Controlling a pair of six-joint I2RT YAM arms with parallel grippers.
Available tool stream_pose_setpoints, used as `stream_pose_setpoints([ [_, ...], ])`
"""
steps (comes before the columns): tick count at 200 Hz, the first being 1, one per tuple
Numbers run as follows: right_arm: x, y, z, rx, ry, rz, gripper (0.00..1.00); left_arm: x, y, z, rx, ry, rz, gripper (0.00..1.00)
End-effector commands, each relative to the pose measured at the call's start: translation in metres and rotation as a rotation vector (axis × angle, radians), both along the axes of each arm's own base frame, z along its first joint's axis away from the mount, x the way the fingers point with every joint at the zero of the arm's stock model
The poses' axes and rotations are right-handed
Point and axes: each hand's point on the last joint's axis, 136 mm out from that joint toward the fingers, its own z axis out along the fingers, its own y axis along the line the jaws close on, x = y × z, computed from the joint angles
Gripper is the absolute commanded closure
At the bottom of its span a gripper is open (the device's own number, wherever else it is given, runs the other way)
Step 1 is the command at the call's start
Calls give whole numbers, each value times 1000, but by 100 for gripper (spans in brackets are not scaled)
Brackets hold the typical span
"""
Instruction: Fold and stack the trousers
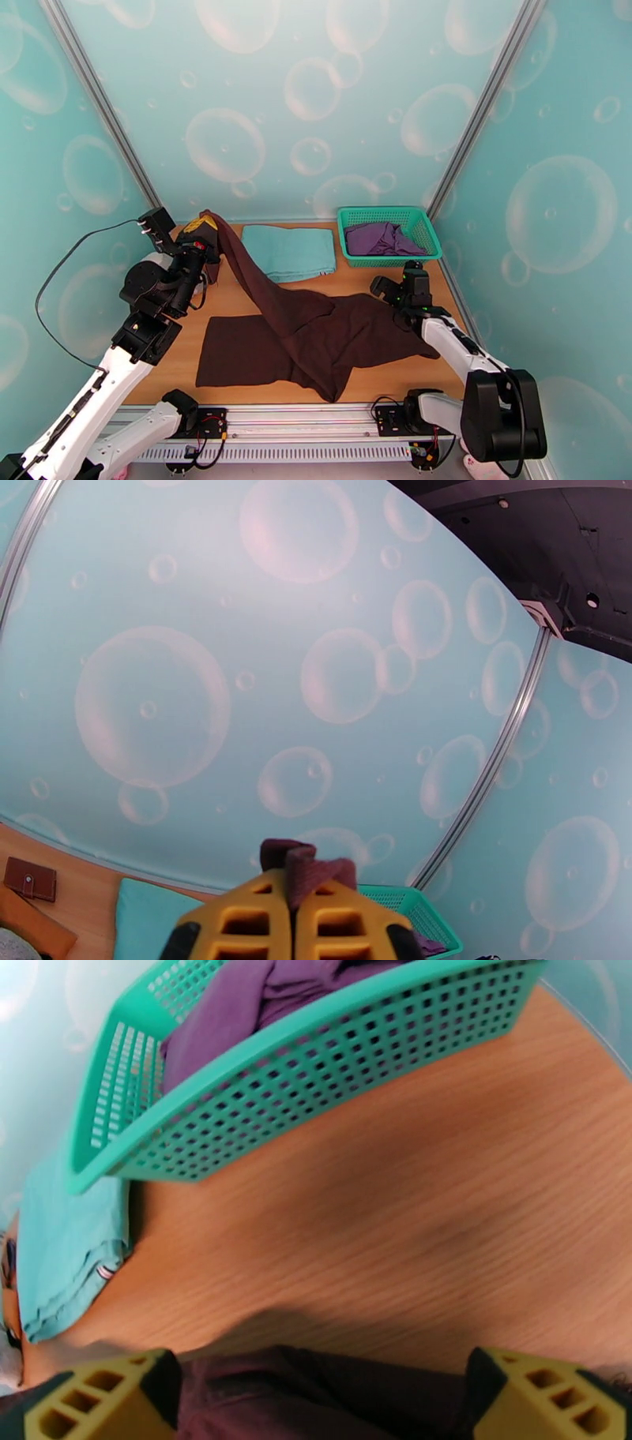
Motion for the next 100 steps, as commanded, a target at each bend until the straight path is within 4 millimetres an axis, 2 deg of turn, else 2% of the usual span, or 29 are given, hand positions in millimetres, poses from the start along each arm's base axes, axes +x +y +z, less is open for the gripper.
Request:
stream_pose_setpoints([
  [1, -8, -1, -10, -117, 96, 25, 1, 1, 4, 1, -2, -14, 28, 100],
  [73, -30, 47, -45, -131, 275, 189, 3, 9, 12, -12, -36, 12, 86, 100],
  [89, -33, 55, -49, -117, 289, 213, 16, 11, 13, -17, -38, 25, 91, 100],
  [94, -33, 57, -50, -110, 294, 220, 27, 11, 13, -19, -41, 28, 96, 100],
  [100, -34, 58, -50, -106, 299, 223, 44, 12, 15, -20, -43, 31, 103, 100],
])
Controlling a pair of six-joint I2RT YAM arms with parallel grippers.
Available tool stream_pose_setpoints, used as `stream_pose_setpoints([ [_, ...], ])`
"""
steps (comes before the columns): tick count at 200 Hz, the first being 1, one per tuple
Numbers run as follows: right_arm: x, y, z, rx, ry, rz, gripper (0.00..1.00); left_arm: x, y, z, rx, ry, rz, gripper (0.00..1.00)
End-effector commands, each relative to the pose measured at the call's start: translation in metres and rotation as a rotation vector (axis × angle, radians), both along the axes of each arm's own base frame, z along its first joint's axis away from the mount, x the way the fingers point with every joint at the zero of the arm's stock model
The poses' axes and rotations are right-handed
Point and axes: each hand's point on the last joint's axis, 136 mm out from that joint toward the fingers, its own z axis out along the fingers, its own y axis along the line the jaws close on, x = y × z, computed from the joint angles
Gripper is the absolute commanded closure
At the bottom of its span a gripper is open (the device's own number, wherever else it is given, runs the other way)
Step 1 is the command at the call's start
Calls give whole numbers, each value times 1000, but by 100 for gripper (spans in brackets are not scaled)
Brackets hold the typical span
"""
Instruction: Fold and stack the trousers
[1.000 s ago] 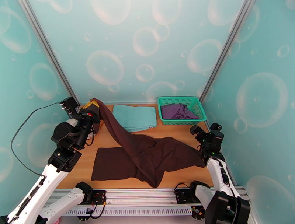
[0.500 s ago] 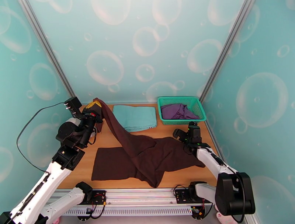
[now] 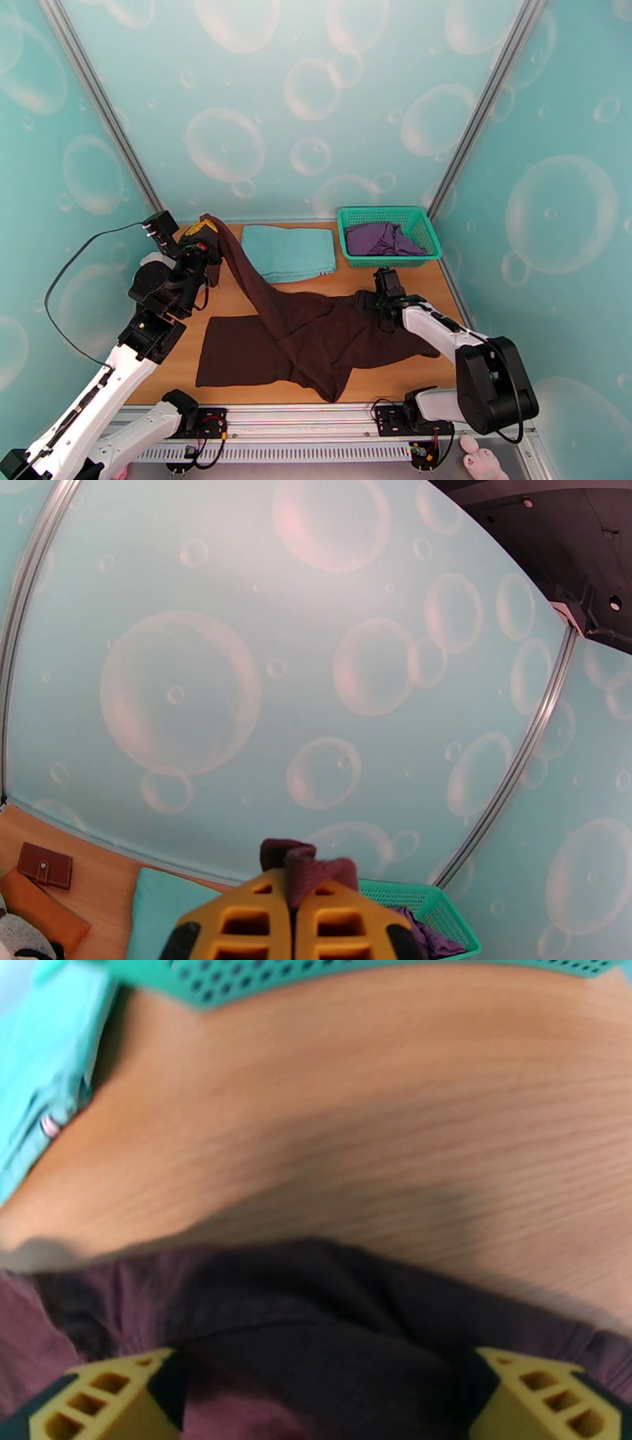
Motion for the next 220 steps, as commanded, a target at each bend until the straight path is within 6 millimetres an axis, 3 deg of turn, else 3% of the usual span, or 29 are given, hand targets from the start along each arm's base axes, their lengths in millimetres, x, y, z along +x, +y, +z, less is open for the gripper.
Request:
stream_pose_setpoints([
  [1, -3, 5, 0, 5, 35, 22, 47, 1, 7, 1, -41, -15, 36, 100],
  [21, 6, 1, 11, 17, 8, 8, 99, 5, 14, -5, -67, -2, 74, 100],
  [46, 36, 1, 63, 42, -140, 40, 100, 18, 13, -16, -60, 33, 84, 100],
  [66, 53, 5, 129, -13, -268, 82, 100, 23, 14, -17, -51, 50, 103, 100],
  [81, 47, 12, 178, -53, -404, 105, 100, 16, 19, -11, -67, 19, 111, 100],
  [90, 33, 10, 195, -65, -456, 83, 100, 10, 25, -9, -75, 8, 126, 100],
  [100, 12, 1, 192, -49, -453, 22, 100, 4, 33, -13, -72, 18, 155, 100],
  [118, -29, -1, 145, 16, -337, -23, 100, 2, 55, -34, -48, 114, 283, 100],
  [137, -65, 2, 101, -5, -228, -49, 100, 11, 72, -72, 20, 270, 397, 100],
  [152, -77, 19, 115, -35, -272, -52, 98, 18, 77, -99, 41, 362, 430, 100],
  [164, -79, 34, 129, -18, -286, -32, 72, 20, 76, -114, 38, 389, 421, 100],
  [175, -79, 40, 138, -46, -295, -23, 65, 20, 76, -122, 22, 395, 416, 100],
  [190, -78, 42, 145, -78, -299, -25, 43, 17, 79, -132, 18, 423, 424, 100],
  [220, -73, 45, 157, -40, -366, -7, 30, 9, 95, -151, 38, 494, 496, 100],
])
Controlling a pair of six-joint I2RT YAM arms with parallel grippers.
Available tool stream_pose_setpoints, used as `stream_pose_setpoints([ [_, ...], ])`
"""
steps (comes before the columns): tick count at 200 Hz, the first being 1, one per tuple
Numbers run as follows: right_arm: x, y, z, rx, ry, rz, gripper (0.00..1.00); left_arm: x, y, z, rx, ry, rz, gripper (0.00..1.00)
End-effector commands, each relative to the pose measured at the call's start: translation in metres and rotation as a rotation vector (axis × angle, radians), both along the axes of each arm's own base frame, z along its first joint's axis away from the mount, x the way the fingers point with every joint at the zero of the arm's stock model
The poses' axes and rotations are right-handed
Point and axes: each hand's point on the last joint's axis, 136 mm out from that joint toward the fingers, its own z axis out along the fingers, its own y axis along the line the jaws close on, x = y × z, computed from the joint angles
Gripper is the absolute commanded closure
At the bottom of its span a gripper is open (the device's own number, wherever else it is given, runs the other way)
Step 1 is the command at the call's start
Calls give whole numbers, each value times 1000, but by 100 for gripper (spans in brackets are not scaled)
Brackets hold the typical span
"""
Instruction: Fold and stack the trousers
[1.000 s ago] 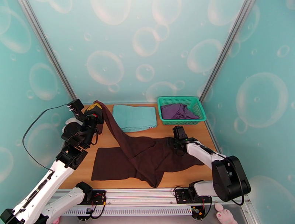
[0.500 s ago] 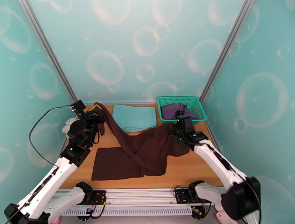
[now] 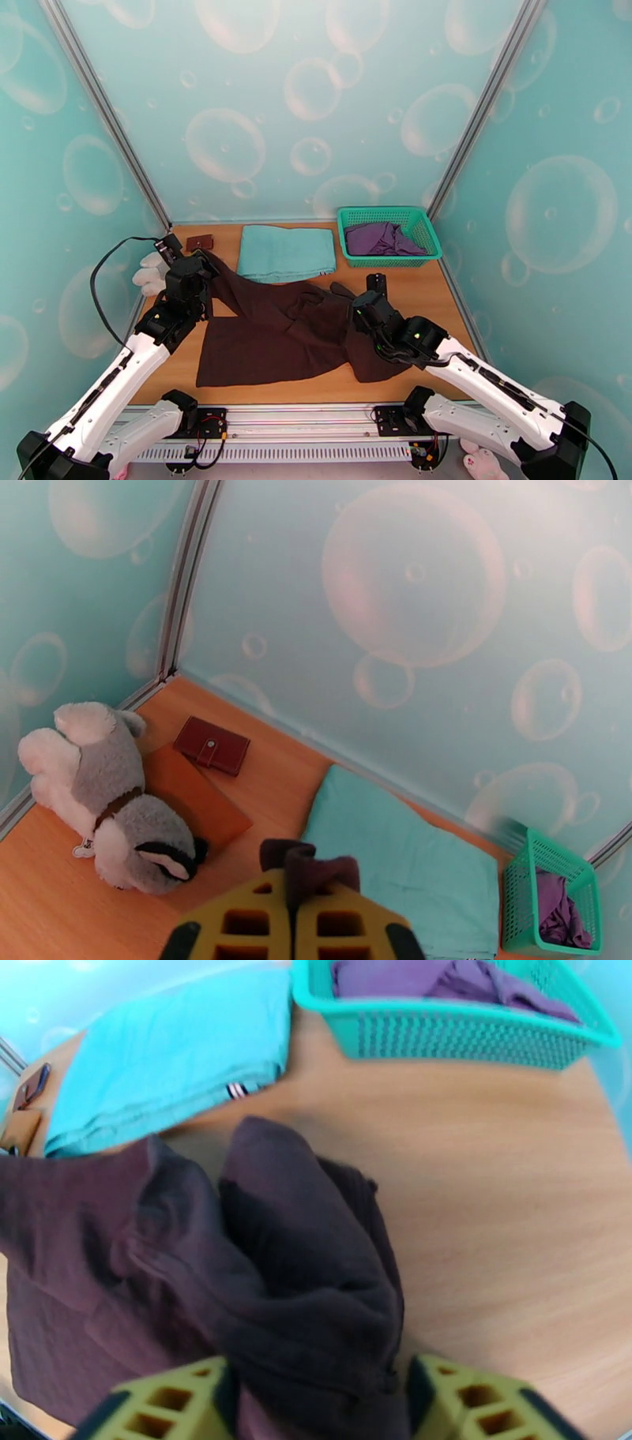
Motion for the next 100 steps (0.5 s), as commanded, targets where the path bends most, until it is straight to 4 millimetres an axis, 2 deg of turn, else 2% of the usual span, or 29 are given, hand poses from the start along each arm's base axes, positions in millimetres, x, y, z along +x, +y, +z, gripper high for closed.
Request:
stream_pose_setpoints([
  [1, 6, -13, 21, 22, -89, -69, 30, -11, 20, -8, -5, 31, 88, 100],
  [18, 24, -23, 35, 66, -143, -77, 28, -14, 26, -12, -10, 24, 107, 100],
  [20, 28, -26, 36, 72, -147, -80, 28, -15, 27, -10, -13, 18, 108, 100],
  [24, 34, -30, 38, 89, -154, -77, 28, -16, 28, -20, -7, 32, 110, 100],
  [39, 61, -48, 45, 189, -186, -75, 28, -17, 29, -22, -16, 20, 104, 100],
  [58, 89, -66, 32, 258, -151, -69, 29, -16, 24, -24, -25, 12, 72, 100],
  [68, 101, -62, 18, 258, -108, -49, 29, -15, 23, -24, -29, 8, 60, 100],
  [81, 114, -47, -1, 256, -71, -14, 29, -13, 19, -25, -31, 0, 39, 100],
  [100, 121, -22, -33, 232, 9, 28, 29, -10, 13, -30, -41, -1, 11, 100],
])
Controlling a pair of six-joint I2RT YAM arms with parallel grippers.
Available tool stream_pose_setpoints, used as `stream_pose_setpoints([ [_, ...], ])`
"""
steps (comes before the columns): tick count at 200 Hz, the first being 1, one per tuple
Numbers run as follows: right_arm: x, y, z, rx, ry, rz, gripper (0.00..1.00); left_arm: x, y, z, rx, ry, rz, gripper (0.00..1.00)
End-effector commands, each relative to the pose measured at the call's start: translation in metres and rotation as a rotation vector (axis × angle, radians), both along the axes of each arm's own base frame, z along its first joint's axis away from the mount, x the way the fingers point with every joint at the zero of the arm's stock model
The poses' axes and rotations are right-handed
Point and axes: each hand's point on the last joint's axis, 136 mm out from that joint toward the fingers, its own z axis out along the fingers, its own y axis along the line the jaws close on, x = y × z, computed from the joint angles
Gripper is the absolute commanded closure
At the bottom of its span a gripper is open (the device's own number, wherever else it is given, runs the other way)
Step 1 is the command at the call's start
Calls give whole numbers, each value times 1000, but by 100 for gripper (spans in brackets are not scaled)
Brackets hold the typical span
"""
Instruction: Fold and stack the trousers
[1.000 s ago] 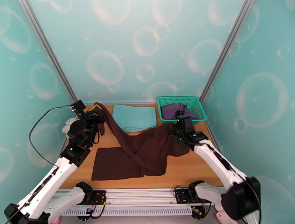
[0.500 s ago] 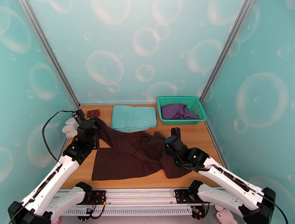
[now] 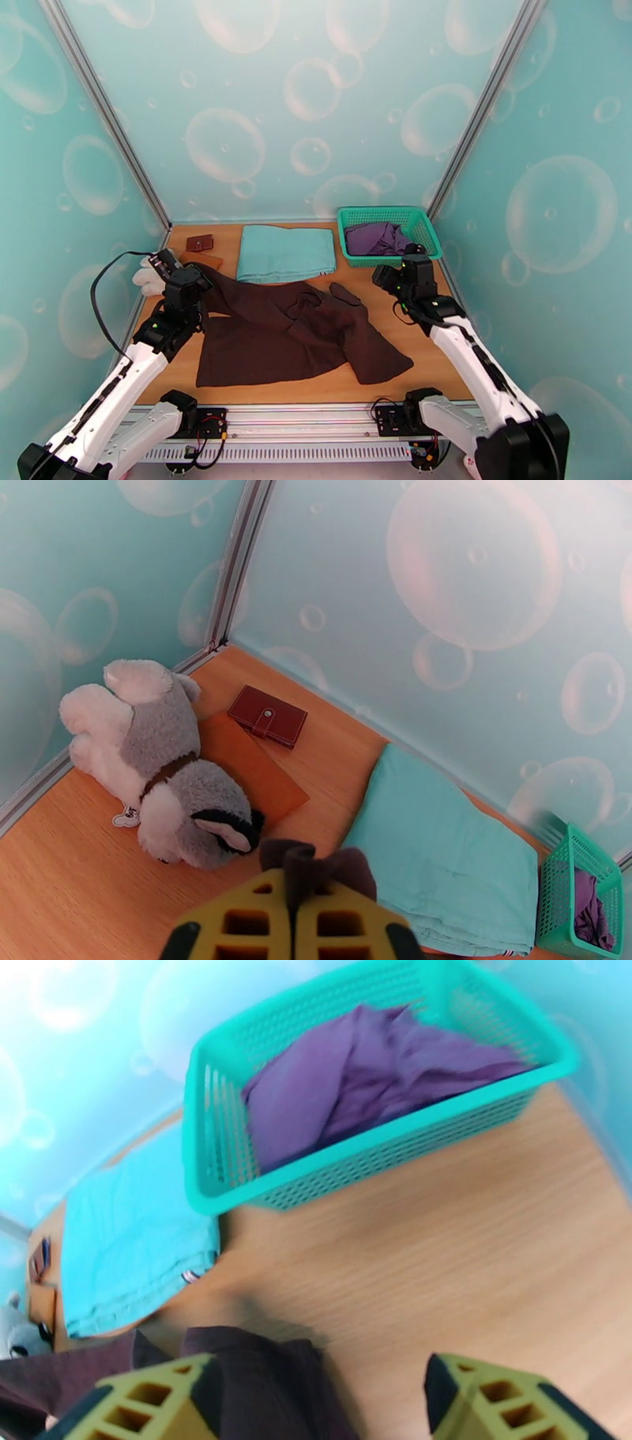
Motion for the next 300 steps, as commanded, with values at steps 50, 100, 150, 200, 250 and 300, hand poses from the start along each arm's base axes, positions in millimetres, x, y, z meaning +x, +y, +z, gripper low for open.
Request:
stream_pose_setpoints([
  [50, -26, 123, -70, -61, 116, 303, 30, 3, -8, -9, -37, -29, -51, 100],
  [100, -63, 140, -103, -200, 201, 307, 28, 11, -16, -23, -45, -8, -81, 100],
  [150, -34, 105, -36, -123, 13, 205, 26, 18, -29, -28, -50, 8, -146, 100],
  [200, 17, 61, -40, -62, 55, 226, 24, 11, -27, -17, -21, 26, -159, 100],
  [250, 8, 101, -100, 33, 159, 434, 21, -14, -20, -8, -54, 43, -161, 100],
  [300, -10, 121, -151, -28, 309, 458, 25, -34, -13, -7, -59, 42, -162, 100],
])
